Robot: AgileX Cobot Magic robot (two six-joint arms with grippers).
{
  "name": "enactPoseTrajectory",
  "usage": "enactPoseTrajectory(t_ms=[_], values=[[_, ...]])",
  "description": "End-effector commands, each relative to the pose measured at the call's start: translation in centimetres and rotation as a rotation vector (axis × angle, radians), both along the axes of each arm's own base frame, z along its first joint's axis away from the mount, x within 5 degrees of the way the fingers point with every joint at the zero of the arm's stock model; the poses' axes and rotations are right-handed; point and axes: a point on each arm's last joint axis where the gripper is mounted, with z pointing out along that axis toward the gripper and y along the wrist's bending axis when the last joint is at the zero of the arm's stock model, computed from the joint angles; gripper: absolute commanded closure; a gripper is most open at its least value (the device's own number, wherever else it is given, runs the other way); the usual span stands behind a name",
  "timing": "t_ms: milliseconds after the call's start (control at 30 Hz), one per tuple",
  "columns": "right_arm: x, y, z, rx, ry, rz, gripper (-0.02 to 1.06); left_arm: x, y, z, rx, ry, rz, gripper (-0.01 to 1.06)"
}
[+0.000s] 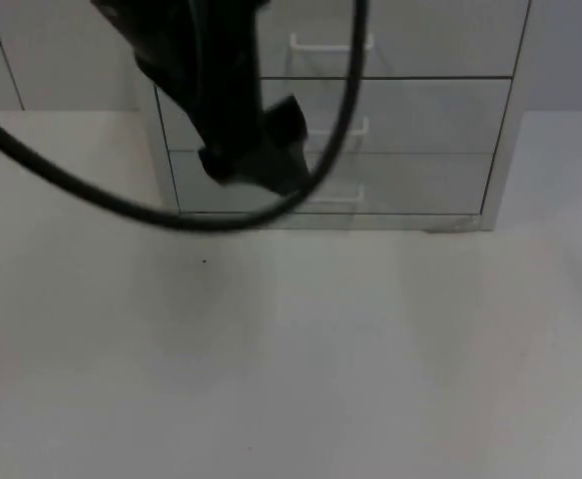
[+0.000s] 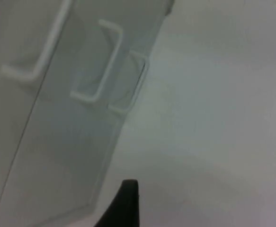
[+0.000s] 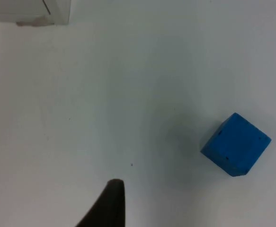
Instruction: Open the drawer with the left hand, place the block into the drawer with the right hand, then close the drawer with the left hand.
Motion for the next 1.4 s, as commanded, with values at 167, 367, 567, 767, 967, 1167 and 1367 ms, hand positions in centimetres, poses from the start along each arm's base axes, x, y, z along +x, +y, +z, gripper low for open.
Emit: enactPoseTrajectory(t_ms=[167, 367, 567, 767, 967, 1167, 1367], values=[[0.0, -0.1, 0.2, -0.005, -0.01, -0.003, -0.01, 0.5, -4.0, -4.7, 0.206, -0.123, -0.23, 0.11], [0.0, -0.1, 0.2, -0.005, -0.008, -0.003, -0.01, 1.5, -4.9, -7.8, 0.24, -0.126, -0.273, 0.11], [0.0, -0.1, 0.2, -0.005, -0.008, -0.003, -0.01, 2.2, -5.6, -10.6, 0.252, -0.132, -0.313, 0.35], [0.0, -0.1, 0.2, -0.005, -0.008, -0.003, -0.01, 2.8, -6.3, -12.2, 0.26, -0.194, -0.386, 0.7], [0.0, -0.1, 0.2, -0.003, -0.01, -0.003, -0.01, 3.9, -7.3, -14.6, 0.154, -0.27, -0.427, 0.72], [0.0, -0.1, 0.2, -0.003, -0.01, -0.003, -0.01, 7.1, -5.3, -16.7, 0.148, -0.226, -0.309, 0.51], [0.0, -0.1, 0.2, -0.001, -0.014, -0.004, -0.01, 9.0, -3.6, -16.1, 0.122, -0.241, -0.23, 0.52]])
